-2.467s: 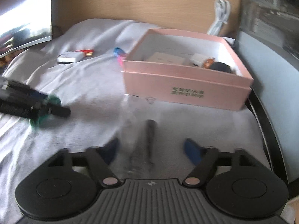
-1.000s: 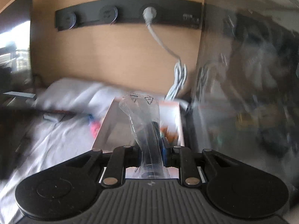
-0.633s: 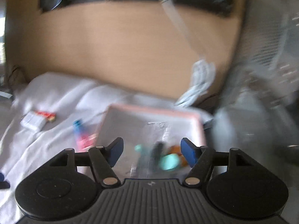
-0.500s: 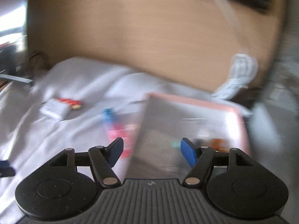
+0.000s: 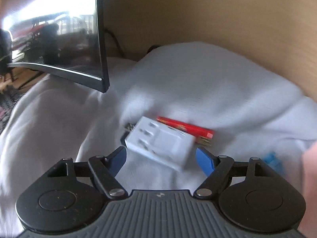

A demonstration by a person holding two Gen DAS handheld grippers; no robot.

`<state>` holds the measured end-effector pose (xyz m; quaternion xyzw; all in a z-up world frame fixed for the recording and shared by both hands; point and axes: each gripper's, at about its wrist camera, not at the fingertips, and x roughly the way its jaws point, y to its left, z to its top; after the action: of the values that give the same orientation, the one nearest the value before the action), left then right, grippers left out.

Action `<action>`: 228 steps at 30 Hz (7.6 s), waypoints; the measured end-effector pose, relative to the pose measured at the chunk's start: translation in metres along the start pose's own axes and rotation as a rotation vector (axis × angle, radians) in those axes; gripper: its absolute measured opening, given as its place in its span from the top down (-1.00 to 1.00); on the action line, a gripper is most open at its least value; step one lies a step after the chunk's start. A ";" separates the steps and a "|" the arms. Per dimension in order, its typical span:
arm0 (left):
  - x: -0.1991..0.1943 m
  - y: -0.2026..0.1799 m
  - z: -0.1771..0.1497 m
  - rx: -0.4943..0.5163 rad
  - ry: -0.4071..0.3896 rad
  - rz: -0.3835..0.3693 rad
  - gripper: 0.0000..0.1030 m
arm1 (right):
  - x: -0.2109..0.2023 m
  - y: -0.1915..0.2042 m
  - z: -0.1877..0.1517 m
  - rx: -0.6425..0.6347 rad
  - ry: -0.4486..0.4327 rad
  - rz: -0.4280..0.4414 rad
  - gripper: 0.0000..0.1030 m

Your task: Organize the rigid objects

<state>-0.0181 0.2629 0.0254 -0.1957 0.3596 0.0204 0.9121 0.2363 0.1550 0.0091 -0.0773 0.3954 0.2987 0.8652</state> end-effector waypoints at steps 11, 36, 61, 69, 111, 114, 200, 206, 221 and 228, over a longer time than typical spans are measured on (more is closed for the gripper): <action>0.041 0.027 0.040 0.035 -0.023 -0.038 0.11 | -0.013 -0.013 -0.009 0.032 0.039 -0.035 -0.57; 0.176 -0.006 0.124 0.124 -0.062 -0.051 0.13 | -0.180 -0.055 -0.166 0.037 0.062 -0.242 -0.58; 0.132 -0.104 0.040 0.525 0.139 -0.247 0.27 | -0.179 -0.108 -0.211 0.197 -0.009 -0.270 -0.92; 0.129 -0.107 0.070 0.476 -0.092 0.011 0.29 | -0.177 -0.110 -0.217 0.225 -0.047 -0.260 -1.00; 0.187 -0.075 0.125 0.346 0.195 -0.169 0.35 | -0.175 -0.110 -0.220 0.227 -0.055 -0.256 -1.00; 0.172 -0.077 0.108 0.360 0.192 -0.205 0.42 | -0.175 -0.109 -0.219 0.226 -0.055 -0.256 -1.00; 0.096 -0.166 -0.035 0.521 0.137 0.013 -0.05 | -0.231 -0.133 -0.247 0.106 0.039 -0.162 -0.03; 0.084 -0.165 -0.044 0.518 0.120 -0.007 0.48 | -0.219 -0.135 -0.239 0.096 0.033 -0.144 -0.10; 0.021 -0.210 -0.040 0.494 0.120 -0.281 0.49 | -0.303 -0.133 -0.214 0.016 -0.082 -0.155 0.08; 0.028 -0.264 0.053 0.449 -0.094 -0.392 0.49 | -0.329 -0.162 -0.133 -0.004 -0.310 -0.339 0.08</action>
<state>0.0846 0.0362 0.1324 -0.0539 0.2678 -0.2271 0.9348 0.0776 -0.1750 0.1428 -0.0976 0.2382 0.1580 0.9533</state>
